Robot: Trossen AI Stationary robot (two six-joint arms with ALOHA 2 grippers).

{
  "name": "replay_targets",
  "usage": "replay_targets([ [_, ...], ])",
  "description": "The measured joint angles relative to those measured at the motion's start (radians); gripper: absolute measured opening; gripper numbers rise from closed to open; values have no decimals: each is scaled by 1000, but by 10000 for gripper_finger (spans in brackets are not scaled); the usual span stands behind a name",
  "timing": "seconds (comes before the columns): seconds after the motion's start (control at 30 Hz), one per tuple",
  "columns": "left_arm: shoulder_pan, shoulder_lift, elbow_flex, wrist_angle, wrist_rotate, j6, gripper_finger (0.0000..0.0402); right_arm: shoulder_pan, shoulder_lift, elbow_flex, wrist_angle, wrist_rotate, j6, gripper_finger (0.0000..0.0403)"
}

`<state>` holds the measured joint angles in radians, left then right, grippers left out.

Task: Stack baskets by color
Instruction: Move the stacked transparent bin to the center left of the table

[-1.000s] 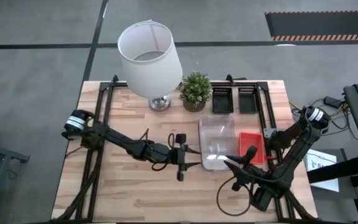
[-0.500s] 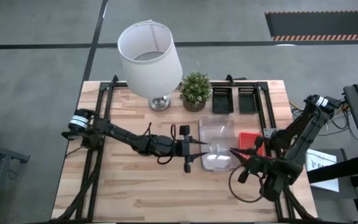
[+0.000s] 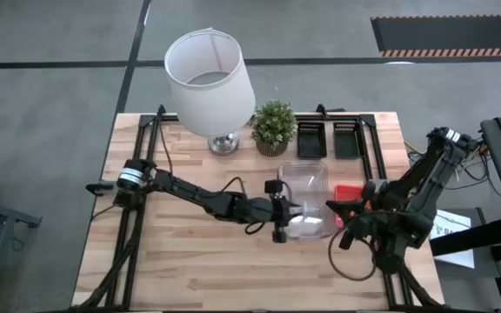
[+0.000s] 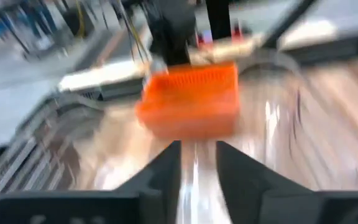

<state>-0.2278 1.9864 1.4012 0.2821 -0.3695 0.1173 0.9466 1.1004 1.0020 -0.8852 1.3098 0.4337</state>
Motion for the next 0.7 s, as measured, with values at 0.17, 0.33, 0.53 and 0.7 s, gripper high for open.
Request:
replay_targets([
  [0.17, 16, -1, 79, -277, 13, -7, 13, 0, -65, -22, -28, 0, 10, 9],
  [0.33, 29, -4, 70, -330, 39, -36, 4, 0, -108, -65, -32, -1, 11, 9],
  [0.53, 38, -44, 91, -521, 40, -121, 1, 0, -132, -74, -31, -1, 7, 9],
  [0.7, 39, -101, 86, -646, 21, -139, 1, 0, -132, -74, -31, -3, -1, 9],
])
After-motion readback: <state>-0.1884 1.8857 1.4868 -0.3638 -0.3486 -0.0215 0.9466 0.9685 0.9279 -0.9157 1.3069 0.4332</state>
